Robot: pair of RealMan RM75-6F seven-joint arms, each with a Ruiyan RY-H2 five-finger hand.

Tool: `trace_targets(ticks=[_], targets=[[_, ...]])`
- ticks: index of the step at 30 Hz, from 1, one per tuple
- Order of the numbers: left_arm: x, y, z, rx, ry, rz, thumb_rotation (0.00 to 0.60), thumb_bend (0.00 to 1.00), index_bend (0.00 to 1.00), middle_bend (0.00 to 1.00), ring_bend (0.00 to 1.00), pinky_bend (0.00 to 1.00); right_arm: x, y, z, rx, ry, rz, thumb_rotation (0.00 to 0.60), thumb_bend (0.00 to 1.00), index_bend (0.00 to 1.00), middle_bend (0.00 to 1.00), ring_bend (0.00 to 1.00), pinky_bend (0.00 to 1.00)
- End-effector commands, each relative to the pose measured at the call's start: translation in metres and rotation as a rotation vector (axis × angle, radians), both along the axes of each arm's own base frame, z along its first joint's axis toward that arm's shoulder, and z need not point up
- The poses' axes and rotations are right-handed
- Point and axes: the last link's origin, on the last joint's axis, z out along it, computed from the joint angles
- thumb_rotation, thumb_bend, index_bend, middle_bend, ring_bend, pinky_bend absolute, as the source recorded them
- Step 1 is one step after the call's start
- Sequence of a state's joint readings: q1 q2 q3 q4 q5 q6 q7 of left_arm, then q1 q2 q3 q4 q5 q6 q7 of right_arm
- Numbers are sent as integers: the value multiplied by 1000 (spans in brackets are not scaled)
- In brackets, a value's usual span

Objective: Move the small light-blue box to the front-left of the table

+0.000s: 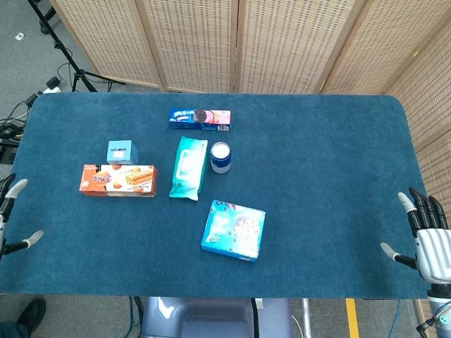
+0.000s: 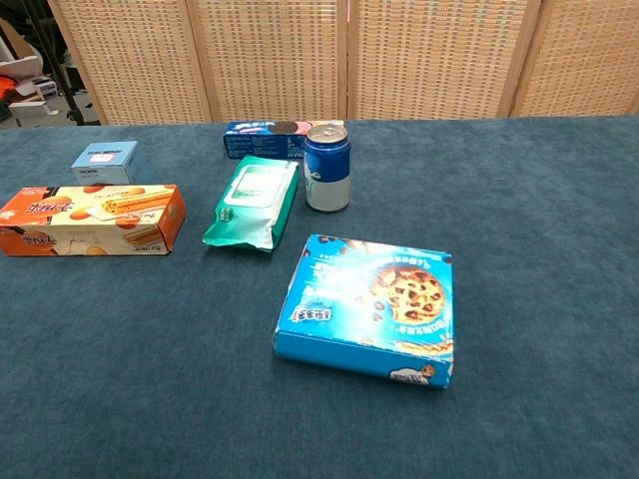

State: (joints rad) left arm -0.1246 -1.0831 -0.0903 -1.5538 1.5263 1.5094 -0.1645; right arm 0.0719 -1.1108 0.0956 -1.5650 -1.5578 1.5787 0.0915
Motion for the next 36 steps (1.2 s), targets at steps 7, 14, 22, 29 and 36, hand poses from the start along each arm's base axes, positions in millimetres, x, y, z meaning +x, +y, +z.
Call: trace_targets(ticks=[7, 14, 22, 29, 36], targets=[[40, 124, -13, -102, 43, -38, 600, 0, 0, 0, 0, 0, -6, -9, 0, 25, -24, -41, 600, 0, 0, 0, 0, 0], [51, 177, -29, -185, 57, 28, 600, 0, 0, 0, 0, 0, -12, -13, 1, 16, -18, -79, 600, 0, 0, 0, 0, 0], [50, 225, -61, -279, 72, 134, 600, 0, 0, 0, 0, 0, -19, -20, -2, 28, -16, -127, 600, 0, 0, 0, 0, 0], [50, 255, -79, -387, 76, 220, 600, 0, 0, 0, 0, 0, -26, -28, -6, 34, 0, -167, 600, 0, 0, 0, 0, 0], [60, 272, -96, -459, 87, 245, 600, 0, 0, 0, 0, 0, -28, -32, -10, 36, 13, -186, 600, 0, 0, 0, 0, 0]])
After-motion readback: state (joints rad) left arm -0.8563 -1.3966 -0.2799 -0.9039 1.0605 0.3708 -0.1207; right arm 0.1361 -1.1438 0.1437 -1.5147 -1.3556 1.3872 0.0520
